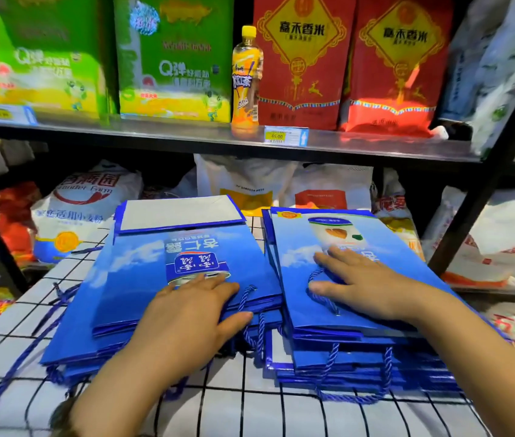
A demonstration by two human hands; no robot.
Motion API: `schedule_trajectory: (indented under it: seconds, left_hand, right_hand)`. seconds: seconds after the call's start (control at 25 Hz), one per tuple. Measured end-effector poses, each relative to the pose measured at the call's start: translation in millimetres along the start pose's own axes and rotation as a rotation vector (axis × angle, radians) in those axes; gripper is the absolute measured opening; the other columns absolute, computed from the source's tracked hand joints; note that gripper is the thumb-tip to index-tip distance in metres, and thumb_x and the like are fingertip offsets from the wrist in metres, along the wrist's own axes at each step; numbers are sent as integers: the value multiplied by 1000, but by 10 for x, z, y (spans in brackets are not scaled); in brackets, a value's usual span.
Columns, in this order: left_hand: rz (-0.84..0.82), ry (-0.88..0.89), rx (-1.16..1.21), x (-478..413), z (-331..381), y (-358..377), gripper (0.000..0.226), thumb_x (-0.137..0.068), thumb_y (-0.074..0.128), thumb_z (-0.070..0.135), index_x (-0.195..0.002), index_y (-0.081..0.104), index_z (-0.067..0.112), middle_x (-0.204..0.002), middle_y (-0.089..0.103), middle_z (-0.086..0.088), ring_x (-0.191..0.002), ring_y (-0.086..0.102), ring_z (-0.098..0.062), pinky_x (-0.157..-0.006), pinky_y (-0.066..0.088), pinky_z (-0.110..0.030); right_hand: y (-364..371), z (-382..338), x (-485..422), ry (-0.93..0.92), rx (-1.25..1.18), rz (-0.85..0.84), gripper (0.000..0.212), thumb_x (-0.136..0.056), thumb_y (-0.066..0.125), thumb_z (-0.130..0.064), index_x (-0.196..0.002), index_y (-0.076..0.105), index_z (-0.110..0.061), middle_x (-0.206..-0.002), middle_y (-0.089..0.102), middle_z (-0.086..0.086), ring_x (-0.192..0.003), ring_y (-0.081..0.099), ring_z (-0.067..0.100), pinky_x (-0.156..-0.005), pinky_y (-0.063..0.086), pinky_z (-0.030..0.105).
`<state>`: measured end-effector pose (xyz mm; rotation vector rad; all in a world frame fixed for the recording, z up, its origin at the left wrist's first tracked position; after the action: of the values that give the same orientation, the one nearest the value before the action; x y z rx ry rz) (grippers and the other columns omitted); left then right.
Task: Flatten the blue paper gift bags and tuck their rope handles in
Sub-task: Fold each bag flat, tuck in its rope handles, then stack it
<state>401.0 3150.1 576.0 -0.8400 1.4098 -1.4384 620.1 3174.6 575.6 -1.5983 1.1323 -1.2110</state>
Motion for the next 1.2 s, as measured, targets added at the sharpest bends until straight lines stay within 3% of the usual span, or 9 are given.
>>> schedule_trajectory:
  seconds: [0.24,0.36,0.44,0.52,0.64,0.8,0.92,1.04,1.2]
  left_hand:
    - [-50,58,-77,200,-102,21,76,-77,50,67,-141,16,44,-153,8,21,-141,12,-7,-111,22,-31]
    - [44,138,-120,302,-86,-83,69,-70,64,61,-132,39,45,-145,33,22,-132,37,-5,-101,39,-31]
    - [44,159,-39,385,-180,-53,65,-78,58,55,-136,29,48,-148,16,28,-138,23,-1,-108,28,-26]
    - [-57,137,24,408,-287,-46,68,-76,46,64,-138,22,50,-149,7,29,-139,14,2,-109,18,-20]
    - [-30,154,26,332,-161,-279,85,-60,13,77,-136,30,44,-146,22,28,-133,23,3,-106,17,-17]
    - [197,301,120,88,767,-318,48,-92,22,51,-129,43,29,-135,46,10,-122,41,-13,-101,28,-27]
    - [34,314,20,9,1169,84,57,-91,19,55,-116,54,17,-121,56,-2,-116,49,-21,-100,34,-37]
    - [-11,280,15,-51,1139,314,63,-76,23,54,-87,73,18,-93,73,1,-87,69,-14,-73,55,-31]
    - [62,290,29,-126,1132,387,56,-76,27,51,-76,72,19,-81,72,3,-74,70,-13,-57,53,-22]
  right_hand:
    - [326,51,-99,18,65,-122,61,-92,17,-58,-144,-8,-37,-154,-18,-5,-142,-15,16,-114,-5,49]
    - [324,39,-104,22,91,-104,59,-93,16,-55,-144,-8,-36,-155,-18,-4,-142,-14,17,-114,-4,50]
    - [340,22,-93,29,105,-90,59,-94,15,-55,-144,-8,-36,-154,-18,-4,-143,-14,17,-114,-4,50]
    - [365,5,-73,40,102,-76,59,-94,14,-55,-144,-7,-35,-155,-18,-3,-143,-13,19,-114,-4,51]
    - [356,-39,-40,44,73,-31,60,-93,16,-56,-145,-4,-34,-155,-15,-4,-143,-12,18,-114,-5,50]
    - [151,-81,24,20,-52,176,51,-98,29,-39,-145,16,-26,-156,9,0,-143,7,16,-116,5,42]
    - [58,92,48,83,3,206,46,-98,32,-30,-143,22,-28,-155,13,0,-143,11,19,-115,9,45]
    - [217,354,24,215,125,9,52,-98,21,-44,-146,3,-35,-157,-6,2,-144,-3,24,-113,3,52]
    - [337,363,-91,211,100,-20,54,-98,17,-44,-146,-5,-33,-156,-12,5,-144,-7,26,-113,5,51]
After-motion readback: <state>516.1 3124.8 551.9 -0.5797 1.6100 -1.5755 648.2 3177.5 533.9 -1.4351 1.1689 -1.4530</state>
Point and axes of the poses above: each hand's wrist, its own x-axis away from the middle knuckle, its own y-axis out of the palm, z = x × y, the point moved 6 cm from there along -x, towards the middle knuckle
